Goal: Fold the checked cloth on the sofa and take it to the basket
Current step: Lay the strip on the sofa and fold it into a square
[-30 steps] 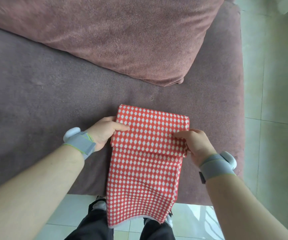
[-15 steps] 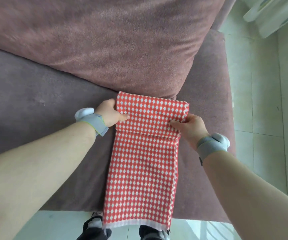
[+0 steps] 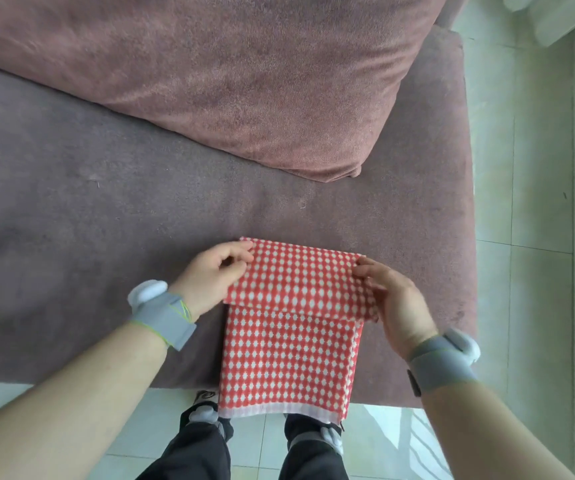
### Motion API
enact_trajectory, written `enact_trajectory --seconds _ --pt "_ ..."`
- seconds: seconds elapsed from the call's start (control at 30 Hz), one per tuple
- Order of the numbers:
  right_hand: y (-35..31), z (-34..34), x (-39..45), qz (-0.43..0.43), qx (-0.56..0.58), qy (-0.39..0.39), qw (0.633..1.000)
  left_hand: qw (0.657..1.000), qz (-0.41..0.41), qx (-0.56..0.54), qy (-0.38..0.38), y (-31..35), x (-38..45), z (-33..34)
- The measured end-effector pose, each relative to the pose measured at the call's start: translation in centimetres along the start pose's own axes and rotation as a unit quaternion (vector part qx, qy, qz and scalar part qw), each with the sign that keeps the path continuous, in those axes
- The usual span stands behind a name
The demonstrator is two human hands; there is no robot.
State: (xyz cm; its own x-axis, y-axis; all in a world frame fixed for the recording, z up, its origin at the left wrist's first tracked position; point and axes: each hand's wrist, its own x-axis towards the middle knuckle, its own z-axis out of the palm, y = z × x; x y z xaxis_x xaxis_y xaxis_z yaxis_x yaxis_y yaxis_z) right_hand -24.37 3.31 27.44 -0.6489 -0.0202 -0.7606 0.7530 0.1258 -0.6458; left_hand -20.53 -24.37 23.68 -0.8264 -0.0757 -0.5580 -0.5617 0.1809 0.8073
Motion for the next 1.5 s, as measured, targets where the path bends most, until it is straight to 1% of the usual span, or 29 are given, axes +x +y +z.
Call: enact_trajectory --seconds 0.03,0.07,0.1,0.13,0.17,0.2,0.23,0.27,0.33,0.4,0.47,0.63,0.7,0.73,0.77,0.8,0.87,0.9,0.93,0.97,1.03,1.07,1.1,1.17,1.23,1.3,1.37,1.43,1.5 --pt "0.6 0.4 -0.2 -0.034 -0.104 0.005 0.994 0.995 0.048 0.090 -0.007 -0.6 -0.3 0.3" --pt "1.3 0.8 -0.5 -0.076 -0.216 0.015 0.973 0.985 0.076 0.154 -0.009 -1.2 -0.7 0.5" --pt "2.0 1.2 -0.7 -0.117 -0.322 0.024 0.939 0.975 0.085 0.208 0.004 -1.6 -0.9 0.7" --pt "2.8 1.6 -0.9 -0.145 -0.407 0.045 0.901 0.959 0.091 0.266 0.036 -1.6 -1.1 1.1" --pt "3.3 2.1 -1.3 -0.165 -0.466 0.079 0.866 0.934 0.101 0.332 0.082 -1.5 -1.2 1.6" --pt "3.8 2.5 -1.5 -0.182 -0.505 0.113 0.836 0.908 0.121 0.380 0.132 -1.2 -1.1 2.3" --pt "4.1 3.2 -1.7 -0.199 -0.533 0.132 0.812 0.888 0.137 0.408 0.163 -1.0 -1.0 3.0" --pt "4.6 3.9 -1.6 -0.212 -0.556 0.130 0.793 0.876 0.142 0.428 0.173 -1.1 -0.8 3.9" --pt "5.6 5.1 -1.0 -0.212 -0.593 0.091 0.772 0.858 0.124 0.477 0.145 -2.5 -0.1 5.7" --pt "7.3 5.8 0.4 -0.181 -0.618 0.058 0.763 0.845 0.097 0.513 0.115 -4.8 0.9 7.1" --pt "8.4 6.0 1.6 -0.163 -0.629 0.051 0.758 0.841 0.085 0.525 0.102 -6.4 1.7 7.3" --pt "10.0 6.1 4.1 -0.148 -0.628 0.035 0.763 0.849 0.095 0.512 0.090 -7.5 2.9 7.6" --pt "9.6 5.8 3.9 -0.153 -0.622 0.021 0.768 0.863 0.099 0.485 0.102 -6.5 2.3 7.6" --pt "9.4 5.4 3.7 -0.163 -0.610 0.016 0.776 0.880 0.092 0.453 0.111 -6.0 2.0 7.6" --pt "9.1 5.2 3.1 -0.179 -0.590 0.016 0.787 0.902 0.076 0.407 0.124 -5.3 1.6 7.4" --pt "8.4 4.9 2.3 -0.205 -0.553 0.030 0.807 0.926 0.059 0.346 0.139 -4.5 1.2 7.0" --pt "6.9 4.2 0.7 -0.243 -0.434 0.098 0.862 0.963 0.020 0.204 0.174 -3.1 0.3 5.9" --pt "6.1 3.7 0.2 -0.233 -0.381 0.142 0.884 0.973 -0.012 0.138 0.182 -2.5 0.0 5.3" --pt "5.7 3.2 0.1 -0.196 -0.333 0.177 0.905 0.978 -0.054 0.088 0.179 -2.3 -0.2 4.7" --pt "4.8 2.8 0.1 -0.135 -0.286 0.192 0.929 0.980 -0.099 0.052 0.164 -1.8 -0.3 4.0" --pt "3.2 2.6 0.6 0.022 -0.171 0.163 0.971 0.979 -0.171 0.009 0.108 -1.2 0.2 2.8" --pt "2.5 2.4 0.9 0.076 -0.109 0.139 0.981 0.978 -0.191 -0.004 0.080 -0.8 0.7 2.2" --pt "2.0 2.3 1.3 0.111 -0.062 0.116 0.985 0.977 -0.207 -0.012 0.052 -0.5 1.1 1.6" --pt "1.0 2.1 1.9 0.145 -0.026 0.088 0.985 0.972 -0.234 -0.007 -0.001 -0.1 1.9 0.4" --pt "0.4 1.8 2.1 0.154 -0.027 0.073 0.985 0.970 -0.238 0.021 -0.047 -0.1 2.5 -0.6" --pt "-0.1 1.3 2.1 0.150 -0.047 0.058 0.986 0.974 -0.209 0.058 -0.064 0.1 2.9 -1.2" --pt "-1.1 0.9 2.5 0.116 -0.079 0.051 0.989 0.977 -0.176 0.104 -0.060 1.0 3.9 -1.7" --pt "-3.1 0.7 3.4 0.043 -0.106 0.060 0.992 0.983 -0.130 0.124 -0.027 2.5 5.8 -1.9" --pt "-5.6 0.5 4.7 -0.040 -0.130 0.087 0.987 0.988 -0.075 0.131 0.012 4.8 8.0 -1.7"
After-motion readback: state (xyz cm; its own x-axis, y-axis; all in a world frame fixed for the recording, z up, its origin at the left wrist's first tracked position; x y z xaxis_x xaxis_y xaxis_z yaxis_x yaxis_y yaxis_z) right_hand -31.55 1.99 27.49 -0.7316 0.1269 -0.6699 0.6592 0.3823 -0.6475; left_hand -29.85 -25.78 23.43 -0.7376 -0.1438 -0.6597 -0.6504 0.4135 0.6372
